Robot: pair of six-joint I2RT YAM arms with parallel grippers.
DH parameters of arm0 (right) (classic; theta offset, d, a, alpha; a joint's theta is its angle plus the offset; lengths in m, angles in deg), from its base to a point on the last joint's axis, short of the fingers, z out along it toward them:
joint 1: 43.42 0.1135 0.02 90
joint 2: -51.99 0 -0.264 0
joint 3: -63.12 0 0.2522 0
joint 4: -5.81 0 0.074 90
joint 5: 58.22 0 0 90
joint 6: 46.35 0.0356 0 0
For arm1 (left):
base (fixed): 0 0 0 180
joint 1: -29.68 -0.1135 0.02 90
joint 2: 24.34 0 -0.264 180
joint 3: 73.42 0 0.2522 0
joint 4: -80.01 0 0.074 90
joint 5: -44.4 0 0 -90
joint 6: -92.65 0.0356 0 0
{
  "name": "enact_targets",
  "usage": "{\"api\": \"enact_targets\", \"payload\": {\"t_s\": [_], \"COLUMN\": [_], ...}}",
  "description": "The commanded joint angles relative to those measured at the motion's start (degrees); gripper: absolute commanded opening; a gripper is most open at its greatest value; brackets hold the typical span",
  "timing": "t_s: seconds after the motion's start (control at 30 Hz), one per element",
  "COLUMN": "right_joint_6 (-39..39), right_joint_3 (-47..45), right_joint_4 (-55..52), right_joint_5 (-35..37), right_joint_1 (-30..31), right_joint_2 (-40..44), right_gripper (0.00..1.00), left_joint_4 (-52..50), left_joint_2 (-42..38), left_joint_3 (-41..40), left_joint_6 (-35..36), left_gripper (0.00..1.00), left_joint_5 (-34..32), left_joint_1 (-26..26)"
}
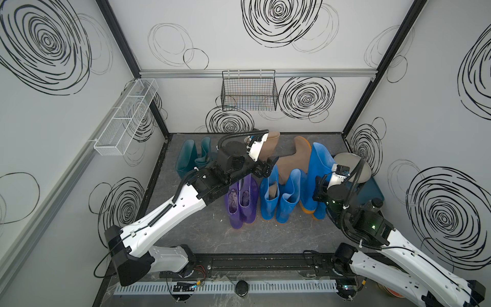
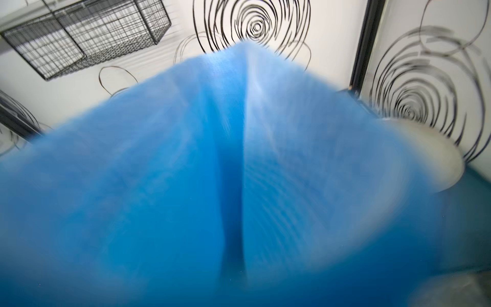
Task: Match and arrange rain boots in pairs
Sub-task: Pair a pair of rain boots at the center of the board.
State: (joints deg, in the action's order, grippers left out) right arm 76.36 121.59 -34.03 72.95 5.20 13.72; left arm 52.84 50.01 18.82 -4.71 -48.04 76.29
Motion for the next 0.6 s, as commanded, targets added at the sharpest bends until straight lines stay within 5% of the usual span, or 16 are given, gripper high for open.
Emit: {"api": "enact_targets", "payload": {"t_s": [0.0,0.17,0.57], "right_joint_6": [2.17,1.46,0.96], "right_joint_3": [-0.09,2.94,18.83], "right_joint_4": [-0.29,-3.74,-15.23], "right_joint_5": [-0.22,-1.29,2.05], "right_joint_1": [0.55,0.94,1.37], "right_joint_2": [1.59,0.28,-7.95], "right_gripper": [0.54,0.73,0.83], "left_joint_4": [1.15,0.79,0.22], "left_joint_2": [1.01,1.86,3.28], "left_joint_3": [2.16,2.73,3.94], "left_joint_6": [1.29,1.56,2.4], "left_gripper": [0.83,0.84,0.84], "left_joint_5": [0.3,0.63,0.75], "left_joint_1": [0.41,0.63,1.2]}}
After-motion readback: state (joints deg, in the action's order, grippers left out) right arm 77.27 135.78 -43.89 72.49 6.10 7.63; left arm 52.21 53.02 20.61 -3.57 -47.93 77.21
